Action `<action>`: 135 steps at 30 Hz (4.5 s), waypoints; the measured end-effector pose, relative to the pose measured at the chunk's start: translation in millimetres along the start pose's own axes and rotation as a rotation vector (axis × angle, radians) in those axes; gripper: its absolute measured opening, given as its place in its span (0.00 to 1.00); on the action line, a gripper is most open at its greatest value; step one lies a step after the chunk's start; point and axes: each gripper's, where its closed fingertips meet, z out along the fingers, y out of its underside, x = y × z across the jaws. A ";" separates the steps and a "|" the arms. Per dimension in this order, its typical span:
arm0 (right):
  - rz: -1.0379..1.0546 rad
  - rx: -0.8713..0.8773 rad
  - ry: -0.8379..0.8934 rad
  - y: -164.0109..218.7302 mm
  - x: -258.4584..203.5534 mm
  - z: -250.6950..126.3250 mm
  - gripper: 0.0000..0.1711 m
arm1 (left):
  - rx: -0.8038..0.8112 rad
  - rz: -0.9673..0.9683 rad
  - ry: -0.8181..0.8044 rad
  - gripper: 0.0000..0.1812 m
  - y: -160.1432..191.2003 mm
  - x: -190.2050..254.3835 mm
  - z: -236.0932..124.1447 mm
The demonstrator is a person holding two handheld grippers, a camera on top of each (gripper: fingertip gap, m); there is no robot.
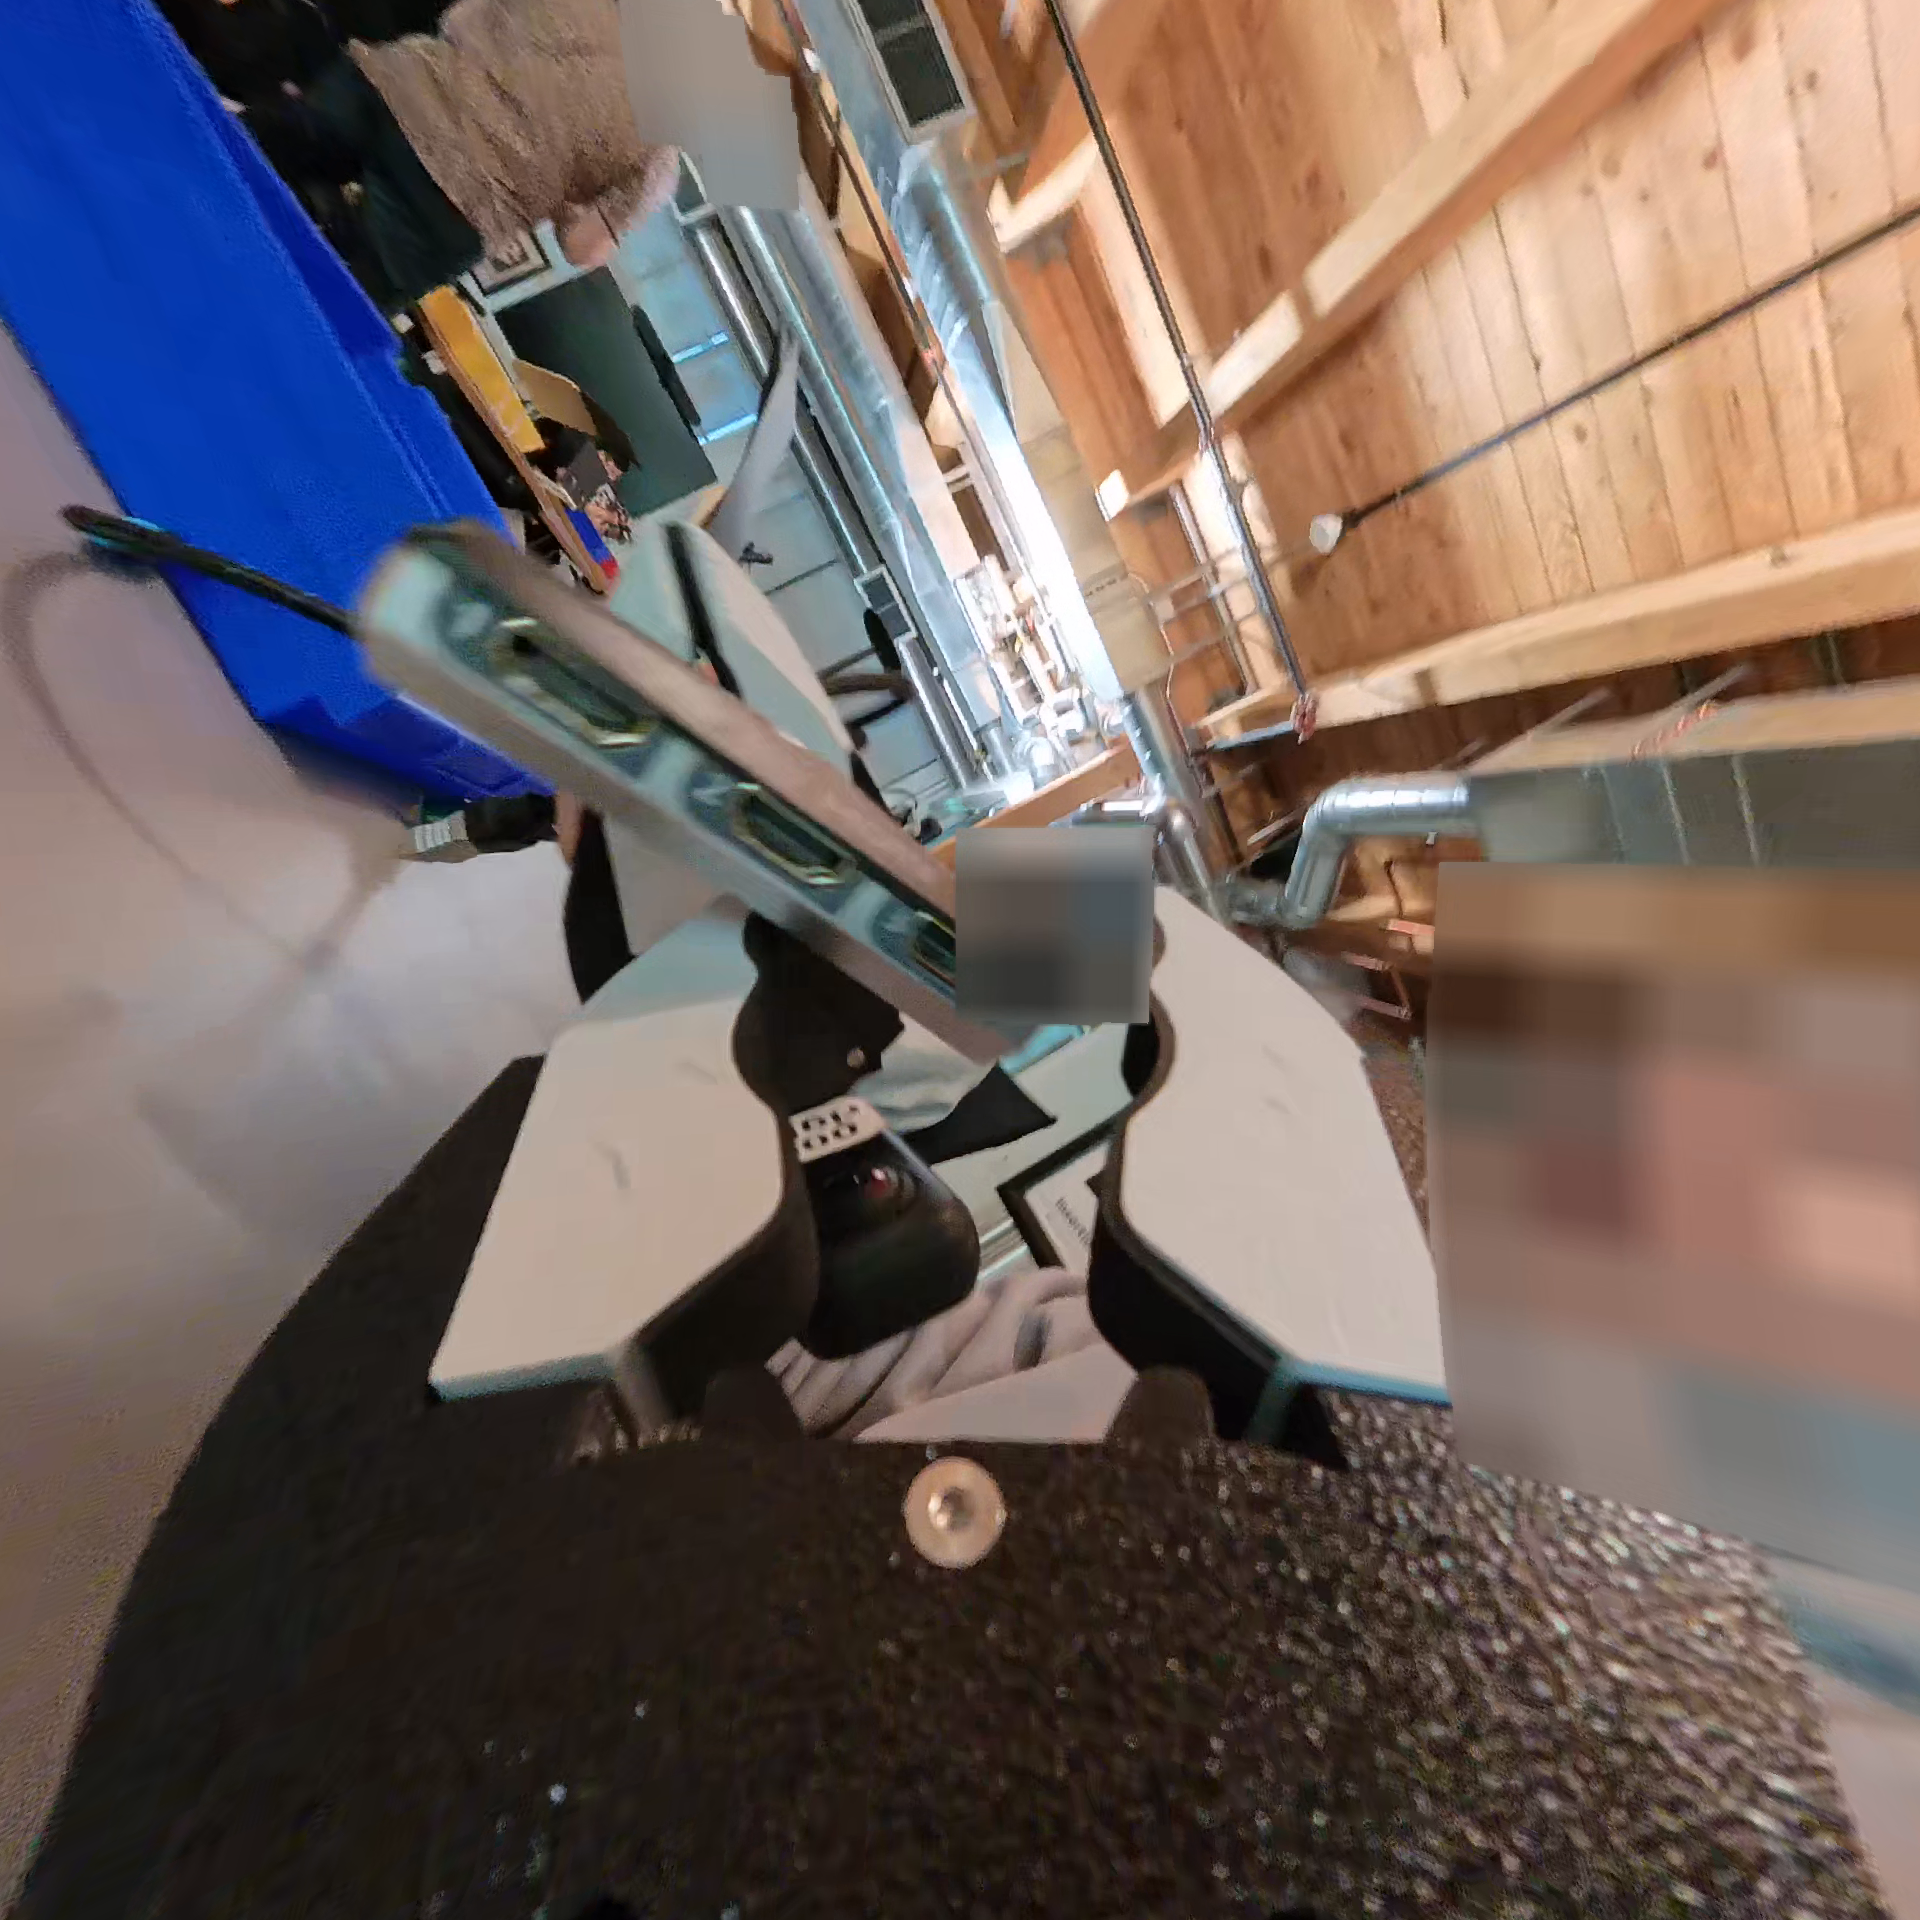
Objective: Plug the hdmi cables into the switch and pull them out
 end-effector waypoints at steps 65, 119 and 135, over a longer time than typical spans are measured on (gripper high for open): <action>1.272 0.603 -0.628 35.6 90.5 -53.4 0.13 | 0.008 0.689 -0.120 0.27 -48.6 7.4 49.3; 1.127 0.602 -0.526 60.1 107.7 -70.2 0.13 | 0.180 0.365 -0.831 0.02 -111.9 -146.1 -58.4; 1.544 0.484 -0.600 79.4 65.2 -33.5 0.12 | -0.405 1.249 -1.425 0.42 -136.5 -129.8 -123.5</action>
